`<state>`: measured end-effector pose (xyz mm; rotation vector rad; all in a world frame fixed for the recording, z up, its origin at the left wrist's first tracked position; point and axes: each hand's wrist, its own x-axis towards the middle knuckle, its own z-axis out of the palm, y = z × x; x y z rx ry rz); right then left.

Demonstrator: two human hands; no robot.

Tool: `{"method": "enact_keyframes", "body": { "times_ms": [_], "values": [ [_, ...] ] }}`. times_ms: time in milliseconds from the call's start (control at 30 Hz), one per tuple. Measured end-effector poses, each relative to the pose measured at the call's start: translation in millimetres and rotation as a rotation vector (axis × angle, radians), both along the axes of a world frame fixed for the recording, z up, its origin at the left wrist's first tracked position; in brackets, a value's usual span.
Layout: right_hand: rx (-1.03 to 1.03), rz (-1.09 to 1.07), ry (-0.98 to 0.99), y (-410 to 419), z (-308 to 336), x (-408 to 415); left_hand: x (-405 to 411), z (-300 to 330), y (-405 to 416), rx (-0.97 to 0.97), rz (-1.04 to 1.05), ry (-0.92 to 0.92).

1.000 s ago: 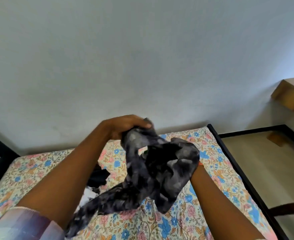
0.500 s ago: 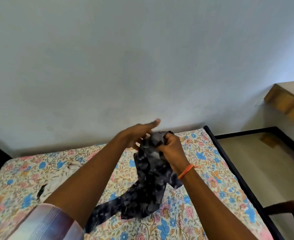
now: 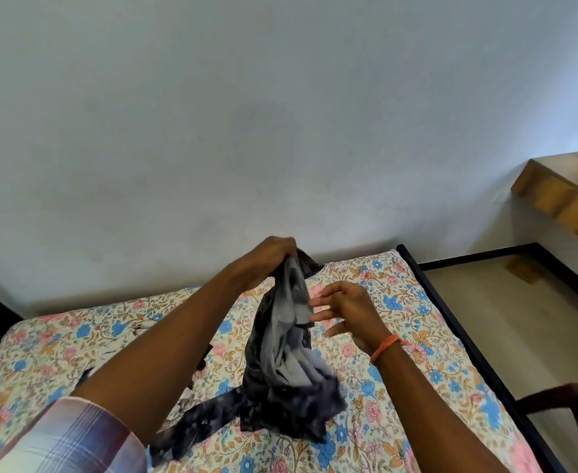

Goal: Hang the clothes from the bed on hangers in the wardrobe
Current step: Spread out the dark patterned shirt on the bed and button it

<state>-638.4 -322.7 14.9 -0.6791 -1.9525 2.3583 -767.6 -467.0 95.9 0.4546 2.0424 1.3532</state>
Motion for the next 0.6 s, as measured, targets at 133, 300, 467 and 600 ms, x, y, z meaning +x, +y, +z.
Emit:
{"method": "enact_keyframes", "body": {
  "times_ms": [133, 300, 467, 600],
  "values": [
    [0.402, -0.074, 0.043, 19.3, -10.7, -10.6, 0.0, 14.0, -16.3, 0.263, 0.015, -0.228],
    [0.283, 0.422, 0.191, -4.5, -5.7, -24.8, 7.3, 31.0, -21.2, 0.308, 0.017, -0.225],
    [0.431, 0.219, 0.299, -5.4, -5.4, -35.5, 2.5, 42.4, -41.2, 0.299, 0.049, -0.125],
    [0.695, -0.003, 0.327, 6.4, 10.8, -45.0, -11.5, 41.9, -63.7, -0.167, 0.134, 0.436]
  ]
}}
